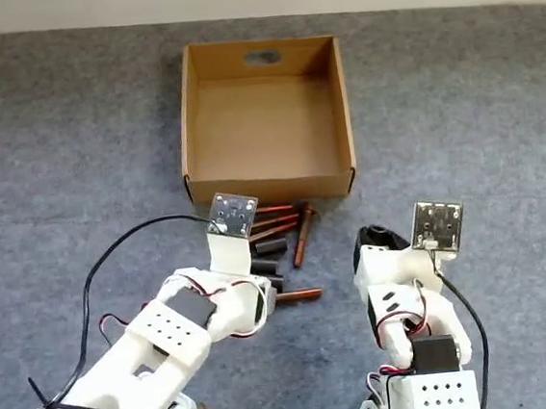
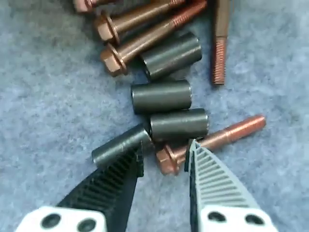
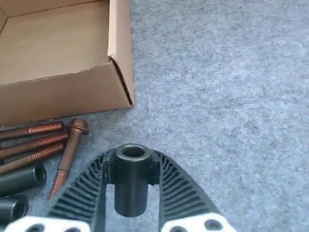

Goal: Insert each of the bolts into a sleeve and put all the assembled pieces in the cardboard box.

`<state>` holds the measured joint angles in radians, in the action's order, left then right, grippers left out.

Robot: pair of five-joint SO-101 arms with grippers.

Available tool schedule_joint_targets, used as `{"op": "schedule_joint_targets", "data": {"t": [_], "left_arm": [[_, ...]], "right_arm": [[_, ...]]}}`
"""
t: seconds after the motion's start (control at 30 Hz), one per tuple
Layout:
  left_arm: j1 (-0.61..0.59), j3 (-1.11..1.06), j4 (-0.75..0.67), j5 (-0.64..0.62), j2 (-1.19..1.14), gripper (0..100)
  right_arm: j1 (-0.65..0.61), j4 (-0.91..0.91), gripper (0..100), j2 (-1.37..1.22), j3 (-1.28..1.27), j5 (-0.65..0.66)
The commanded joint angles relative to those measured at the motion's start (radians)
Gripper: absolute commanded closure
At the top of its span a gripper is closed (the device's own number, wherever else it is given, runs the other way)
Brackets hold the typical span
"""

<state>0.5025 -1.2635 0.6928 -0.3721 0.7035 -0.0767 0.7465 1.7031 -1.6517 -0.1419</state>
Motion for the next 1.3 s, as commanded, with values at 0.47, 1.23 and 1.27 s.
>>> {"op": "schedule_joint_targets", "data": {"t": [0.47,1.23,1.27], "left_arm": [[0.007,-0.048,-0.015,0.008,0.001,85],[-0.03,0.081,0.267,0.12,0.004,99],[-0.056,0.091,0.278,0.147,0.004,99]], "right_arm": [[-0.007,-0.019,99.2,0.013,0.007,0.015],[-0.007,-0.019,99.2,0.013,0.007,0.015],[-0.007,-0.019,99.2,0.013,0.007,0.015]]}}
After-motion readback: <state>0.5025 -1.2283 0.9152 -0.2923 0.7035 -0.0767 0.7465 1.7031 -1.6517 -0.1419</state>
